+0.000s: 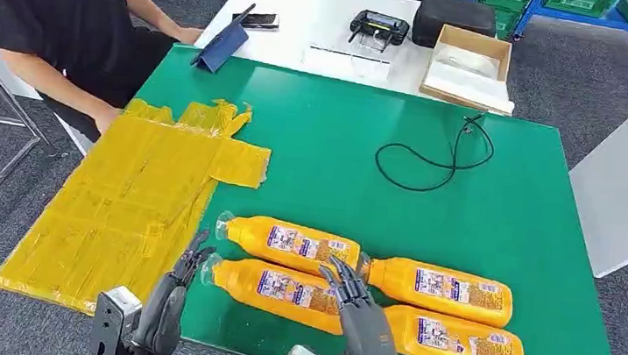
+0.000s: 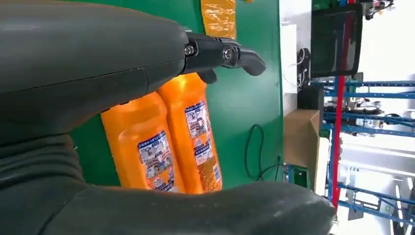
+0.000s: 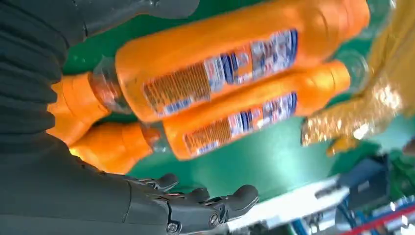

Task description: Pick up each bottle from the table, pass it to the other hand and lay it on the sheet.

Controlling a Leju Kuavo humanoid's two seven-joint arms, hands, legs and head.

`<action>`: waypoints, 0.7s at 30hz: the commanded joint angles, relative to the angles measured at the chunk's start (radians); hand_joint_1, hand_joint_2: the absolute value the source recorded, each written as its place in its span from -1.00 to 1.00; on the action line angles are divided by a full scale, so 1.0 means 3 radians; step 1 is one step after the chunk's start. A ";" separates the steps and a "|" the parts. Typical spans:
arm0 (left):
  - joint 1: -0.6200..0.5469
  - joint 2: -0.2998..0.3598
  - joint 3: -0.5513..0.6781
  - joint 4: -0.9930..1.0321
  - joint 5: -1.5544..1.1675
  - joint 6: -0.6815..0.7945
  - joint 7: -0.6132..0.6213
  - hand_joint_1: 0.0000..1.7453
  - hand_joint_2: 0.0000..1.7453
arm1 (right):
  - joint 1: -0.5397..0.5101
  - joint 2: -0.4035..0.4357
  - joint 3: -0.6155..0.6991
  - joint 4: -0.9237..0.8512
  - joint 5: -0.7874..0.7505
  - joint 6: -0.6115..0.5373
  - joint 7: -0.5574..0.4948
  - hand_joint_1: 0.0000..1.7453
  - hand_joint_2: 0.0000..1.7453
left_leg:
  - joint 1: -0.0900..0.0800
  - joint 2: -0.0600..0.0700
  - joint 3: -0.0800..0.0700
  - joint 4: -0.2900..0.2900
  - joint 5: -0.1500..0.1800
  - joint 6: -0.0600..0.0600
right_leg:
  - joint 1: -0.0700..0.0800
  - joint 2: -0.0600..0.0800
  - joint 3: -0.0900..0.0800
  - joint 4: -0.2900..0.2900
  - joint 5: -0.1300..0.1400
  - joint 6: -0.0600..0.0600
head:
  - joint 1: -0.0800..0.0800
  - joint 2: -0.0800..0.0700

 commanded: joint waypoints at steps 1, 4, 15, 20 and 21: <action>-0.0112 0.0130 -0.0030 0.0239 0.0031 0.0016 -0.0036 -1.00 -1.00 | -0.0401 -0.0099 0.0180 0.0732 -0.0043 0.0168 0.0076 -1.00 1.00 | 0.0002 0.0006 0.0010 -0.0007 0.0001 -0.0007 | 0.0002 0.0014 0.0009 -0.0008 0.0003 -0.0007 | -0.0001 0.0000; -0.0138 0.0141 -0.0041 0.0261 0.0038 0.0032 -0.0035 -1.00 -1.00 | -0.0481 -0.0084 0.0150 0.0794 -0.0023 0.0237 0.0084 -1.00 1.00 | 0.0002 0.0006 0.0007 -0.0005 0.0001 -0.0006 | 0.0001 0.0013 0.0006 -0.0006 0.0003 -0.0006 | -0.0001 0.0000; -0.0138 0.0154 -0.0056 0.0266 0.0043 0.0040 -0.0031 -1.00 -1.00 | -0.0526 -0.0094 0.0159 0.0812 0.0027 0.0338 0.0108 -1.00 1.00 | 0.0002 0.0003 0.0008 -0.0004 0.0000 -0.0009 | 0.0002 0.0012 0.0008 -0.0005 0.0000 -0.0009 | -0.0001 0.0000; -0.0166 0.0178 -0.0076 0.0289 0.0065 0.0067 -0.0042 -1.00 -1.00 | -0.0746 -0.0096 0.0239 0.1044 0.0078 0.0472 0.0135 -1.00 1.00 | 0.0002 0.0006 0.0006 -0.0004 0.0002 -0.0007 | 0.0002 0.0014 0.0006 -0.0005 0.0003 -0.0007 | 0.0000 0.0000; -0.0164 0.0177 -0.0059 0.0285 0.0078 0.0074 -0.0042 -1.00 -1.00 | -0.0804 -0.0089 0.0274 0.1088 0.0168 0.0470 0.0176 -1.00 1.00 | 0.0002 0.0006 0.0005 -0.0004 0.0002 -0.0006 | 0.0001 0.0013 0.0004 -0.0005 0.0003 -0.0006 | 0.0000 0.0000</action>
